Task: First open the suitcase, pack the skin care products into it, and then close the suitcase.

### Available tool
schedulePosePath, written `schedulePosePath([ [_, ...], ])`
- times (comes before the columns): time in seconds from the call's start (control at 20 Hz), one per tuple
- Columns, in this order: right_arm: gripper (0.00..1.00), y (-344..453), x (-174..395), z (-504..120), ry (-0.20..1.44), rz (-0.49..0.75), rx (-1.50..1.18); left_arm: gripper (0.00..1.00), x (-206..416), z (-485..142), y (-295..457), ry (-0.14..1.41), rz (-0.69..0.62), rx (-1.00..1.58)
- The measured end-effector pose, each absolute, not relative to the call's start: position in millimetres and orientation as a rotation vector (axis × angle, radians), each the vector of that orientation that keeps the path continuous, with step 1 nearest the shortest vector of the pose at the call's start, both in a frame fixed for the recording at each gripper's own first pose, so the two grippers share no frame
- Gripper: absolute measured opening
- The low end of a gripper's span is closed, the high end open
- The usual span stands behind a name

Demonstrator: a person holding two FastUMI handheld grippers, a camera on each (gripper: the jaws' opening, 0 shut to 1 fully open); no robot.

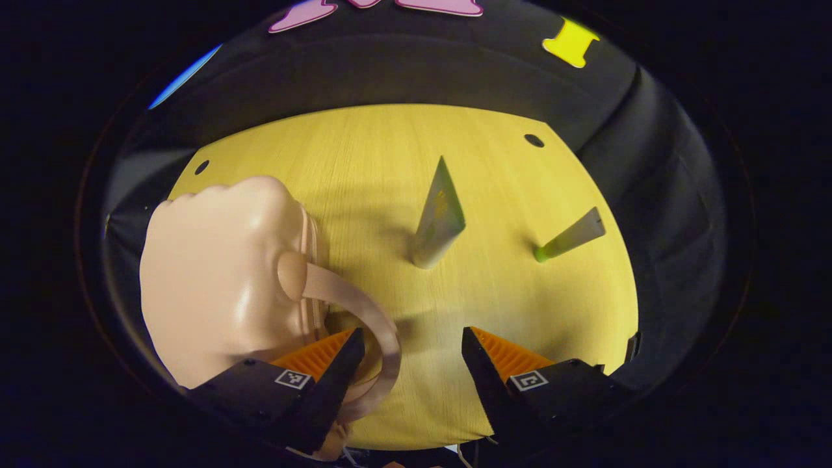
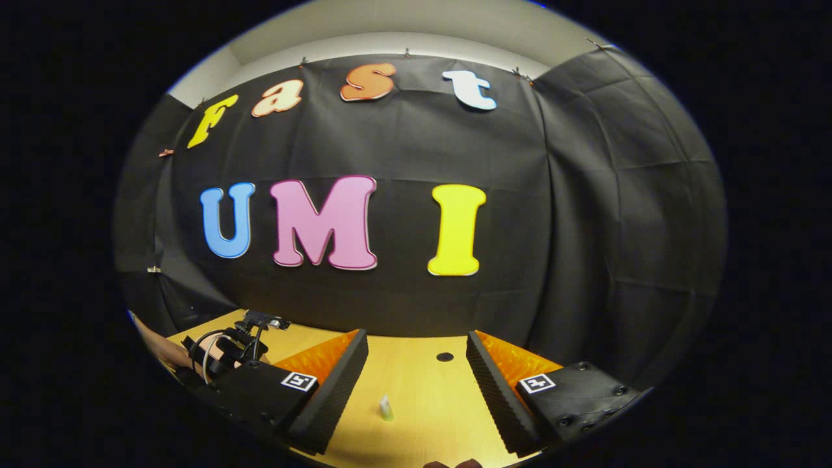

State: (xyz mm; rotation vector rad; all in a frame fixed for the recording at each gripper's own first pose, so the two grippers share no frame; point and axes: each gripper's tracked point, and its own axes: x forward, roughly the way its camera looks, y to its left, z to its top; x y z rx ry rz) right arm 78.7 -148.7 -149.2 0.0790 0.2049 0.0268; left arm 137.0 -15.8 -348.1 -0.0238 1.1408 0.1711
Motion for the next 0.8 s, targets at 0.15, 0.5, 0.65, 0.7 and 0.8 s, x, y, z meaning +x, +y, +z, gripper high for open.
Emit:
schedulePosePath([
  [0.15, 0.97, -174.0, 89.4, -166.5, 0.234, 0.017, 0.076, 0.91, 142.6, -368.4, -11.2, 1.181, 0.212, -0.053],
  [0.5, 0.97, -168.4, 115.6, -183.0, 0.267, 0.111, 0.116, 0.15, 134.2, -337.1, 4.0, 1.193, 0.266, 0.061],
  [0.65, 0.96, -148.9, 131.0, -177.5, 0.247, 0.161, 0.115, 0.15, 134.9, -287.0, -0.8, 1.11, 0.236, 0.055],
  [0.7, 0.97, -141.2, 134.7, -174.9, 0.24, 0.173, 0.12, 0.14, 132.9, -266.1, 4.1, 1.074, 0.242, 0.063],
  [0.8, 0.97, -121.2, 143.6, -167.0, 0.222, 0.205, 0.142, 0.15, 131.7, -219.3, 25.9, 0.991, 0.263, 0.101],
])
